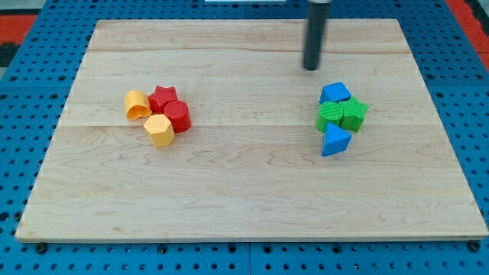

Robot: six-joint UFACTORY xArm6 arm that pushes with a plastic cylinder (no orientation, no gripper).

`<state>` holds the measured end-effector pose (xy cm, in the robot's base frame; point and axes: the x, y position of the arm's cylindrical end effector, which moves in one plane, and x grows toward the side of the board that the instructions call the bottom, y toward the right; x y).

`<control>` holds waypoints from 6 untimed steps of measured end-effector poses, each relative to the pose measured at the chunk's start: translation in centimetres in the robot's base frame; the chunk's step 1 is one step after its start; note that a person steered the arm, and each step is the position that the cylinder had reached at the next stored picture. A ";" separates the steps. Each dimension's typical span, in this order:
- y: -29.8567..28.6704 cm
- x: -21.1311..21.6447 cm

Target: Nudge green star along with green circle left a bit

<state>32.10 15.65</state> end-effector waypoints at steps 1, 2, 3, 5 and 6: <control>7.0 8.8; 1.3 10.8; -4.7 12.2; -7.3 13.2; -7.4 14.3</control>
